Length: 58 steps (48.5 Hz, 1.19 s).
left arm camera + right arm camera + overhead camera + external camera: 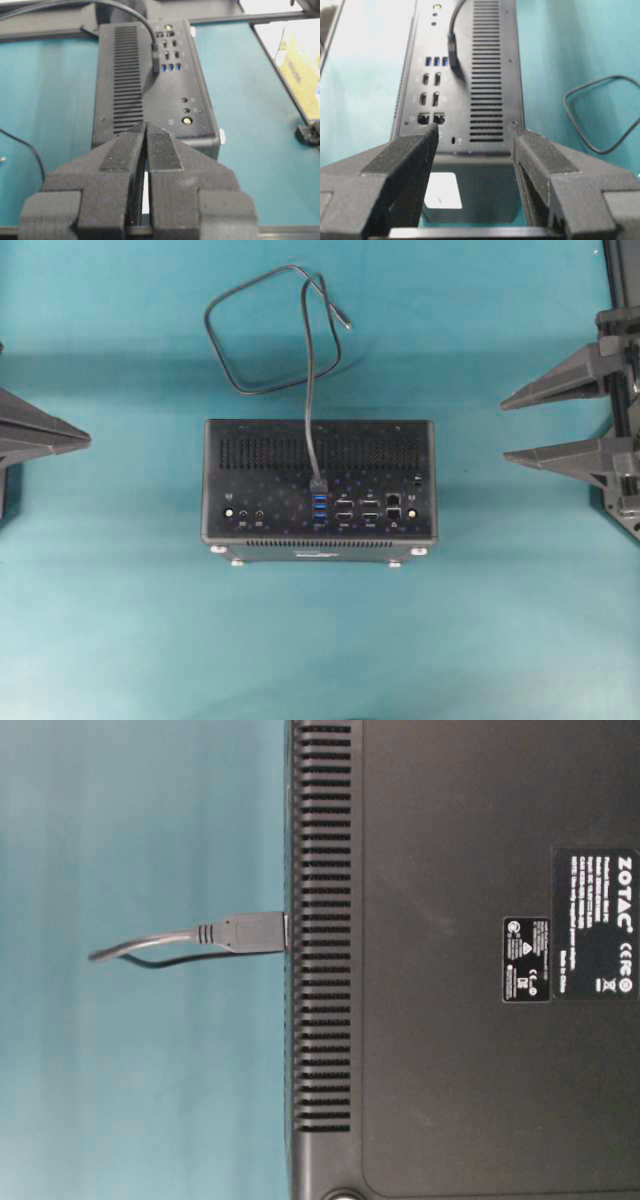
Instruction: Insert the USB into the PC box with both arms.
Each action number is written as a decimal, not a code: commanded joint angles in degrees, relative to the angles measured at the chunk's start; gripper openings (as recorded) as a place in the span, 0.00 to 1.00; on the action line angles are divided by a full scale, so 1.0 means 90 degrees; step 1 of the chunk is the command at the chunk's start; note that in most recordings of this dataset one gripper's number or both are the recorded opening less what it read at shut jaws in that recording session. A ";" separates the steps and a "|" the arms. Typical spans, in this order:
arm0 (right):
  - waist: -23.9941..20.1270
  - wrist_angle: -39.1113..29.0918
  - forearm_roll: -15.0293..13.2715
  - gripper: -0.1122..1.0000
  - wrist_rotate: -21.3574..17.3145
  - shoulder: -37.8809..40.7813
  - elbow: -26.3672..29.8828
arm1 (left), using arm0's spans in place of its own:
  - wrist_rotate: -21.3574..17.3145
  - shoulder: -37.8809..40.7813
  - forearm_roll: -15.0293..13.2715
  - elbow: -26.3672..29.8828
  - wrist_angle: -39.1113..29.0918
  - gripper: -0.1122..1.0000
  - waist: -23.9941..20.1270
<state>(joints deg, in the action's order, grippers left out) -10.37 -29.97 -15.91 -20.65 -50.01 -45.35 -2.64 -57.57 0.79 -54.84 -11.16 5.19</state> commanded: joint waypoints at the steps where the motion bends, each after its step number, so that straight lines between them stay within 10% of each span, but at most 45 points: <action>1: 0.0000 0.0088 0.0010 0.67 -0.0078 0.0010 0.0020 | -0.0010 0.0039 0.0010 0.0088 0.0059 0.10 0.0010; 58: 0.0000 0.0098 0.0029 0.67 -0.0088 -0.0068 -0.0117 | 0.0039 0.0020 0.0020 -0.0029 0.0059 0.10 0.0010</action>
<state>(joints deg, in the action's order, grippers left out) -10.37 -29.71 -15.64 -20.65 -50.80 -46.76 -2.55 -57.66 0.79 -55.63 -11.16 5.19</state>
